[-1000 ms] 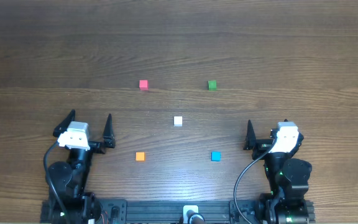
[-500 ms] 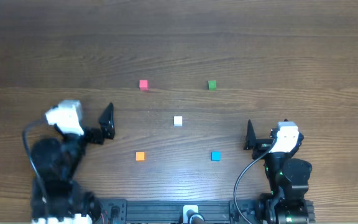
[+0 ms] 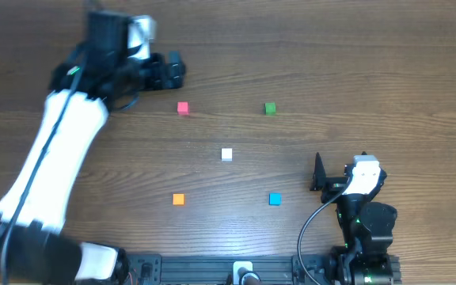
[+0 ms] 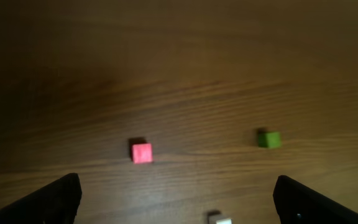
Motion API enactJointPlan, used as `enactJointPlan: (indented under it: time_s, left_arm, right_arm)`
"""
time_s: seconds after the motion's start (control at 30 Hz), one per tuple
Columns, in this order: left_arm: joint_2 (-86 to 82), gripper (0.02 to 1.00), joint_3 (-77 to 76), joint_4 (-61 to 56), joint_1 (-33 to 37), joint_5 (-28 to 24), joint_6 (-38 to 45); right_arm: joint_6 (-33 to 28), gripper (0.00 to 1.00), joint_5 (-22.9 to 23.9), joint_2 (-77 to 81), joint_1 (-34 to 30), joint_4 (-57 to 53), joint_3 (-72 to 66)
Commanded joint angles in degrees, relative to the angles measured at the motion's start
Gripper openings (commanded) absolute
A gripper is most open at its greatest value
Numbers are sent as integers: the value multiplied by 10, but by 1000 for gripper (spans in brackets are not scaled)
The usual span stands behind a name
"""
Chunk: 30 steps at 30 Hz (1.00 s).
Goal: Stack Cubes
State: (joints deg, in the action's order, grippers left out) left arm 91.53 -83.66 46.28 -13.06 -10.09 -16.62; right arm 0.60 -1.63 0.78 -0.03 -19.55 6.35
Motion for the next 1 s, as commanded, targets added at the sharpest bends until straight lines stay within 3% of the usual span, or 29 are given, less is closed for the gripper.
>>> enactJointPlan:
  time_s: [0.03, 0.27, 1.0]
  left_arm:
    - [101, 980, -25, 7, -34, 46, -33]
    - [213, 928, -25, 14, -68, 122, -38]
    - [296, 801, -25, -4, -68, 130, -42]
  right_arm:
    - [-2, 993, -5, -4, -3, 0, -4]
    - [-3, 991, -5, -4, -3, 0, -4]
    - [-3, 993, -5, -4, -3, 0, -4]
